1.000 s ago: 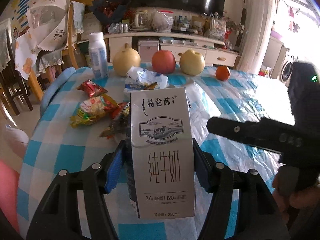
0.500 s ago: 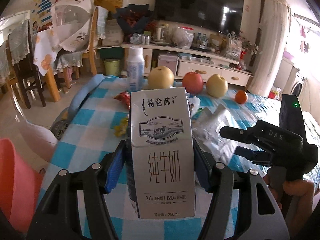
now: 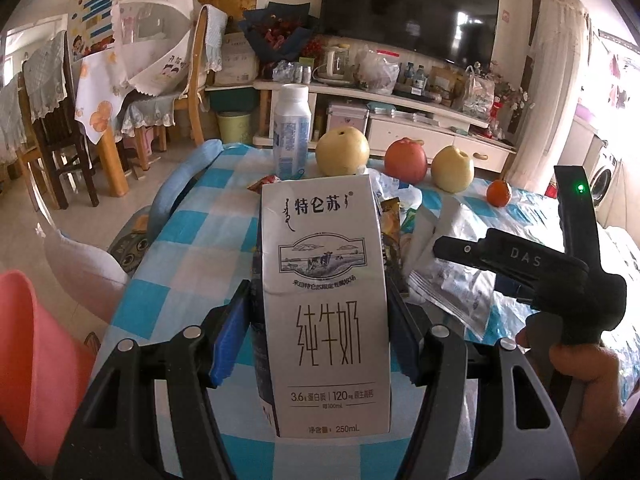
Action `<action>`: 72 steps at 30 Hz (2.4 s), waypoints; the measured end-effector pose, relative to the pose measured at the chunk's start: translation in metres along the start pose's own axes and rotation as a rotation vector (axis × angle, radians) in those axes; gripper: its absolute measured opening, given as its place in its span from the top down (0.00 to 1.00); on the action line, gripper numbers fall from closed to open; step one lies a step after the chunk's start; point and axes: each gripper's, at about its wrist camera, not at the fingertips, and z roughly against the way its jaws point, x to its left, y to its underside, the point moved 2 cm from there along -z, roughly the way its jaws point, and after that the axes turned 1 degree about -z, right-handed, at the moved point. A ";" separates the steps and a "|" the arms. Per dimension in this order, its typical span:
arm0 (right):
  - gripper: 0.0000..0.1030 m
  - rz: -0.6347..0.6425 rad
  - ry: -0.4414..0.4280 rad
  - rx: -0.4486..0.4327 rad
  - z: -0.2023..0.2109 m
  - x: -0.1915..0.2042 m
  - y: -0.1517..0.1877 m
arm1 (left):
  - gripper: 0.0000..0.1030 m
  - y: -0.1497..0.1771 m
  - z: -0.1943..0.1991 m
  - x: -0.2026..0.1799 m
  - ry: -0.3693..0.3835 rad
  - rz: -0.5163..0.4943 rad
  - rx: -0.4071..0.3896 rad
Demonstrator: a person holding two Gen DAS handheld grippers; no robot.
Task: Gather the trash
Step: 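Grasp the white feather-printed pouch with the right gripper and lift it, then carry carton and pouch to the pink bucket and release both inside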
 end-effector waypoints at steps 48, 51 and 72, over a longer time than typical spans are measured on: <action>0.81 0.453 -0.030 -0.083 0.055 0.113 0.062 | 0.38 0.008 0.044 0.079 -0.057 0.116 -0.064; 0.81 0.468 -0.072 -0.061 0.052 0.131 0.073 | 0.38 0.008 0.050 0.091 -0.085 0.130 -0.074; 0.81 0.672 -0.336 0.125 -0.011 0.324 0.163 | 0.38 0.032 0.112 0.248 -0.373 0.504 -0.147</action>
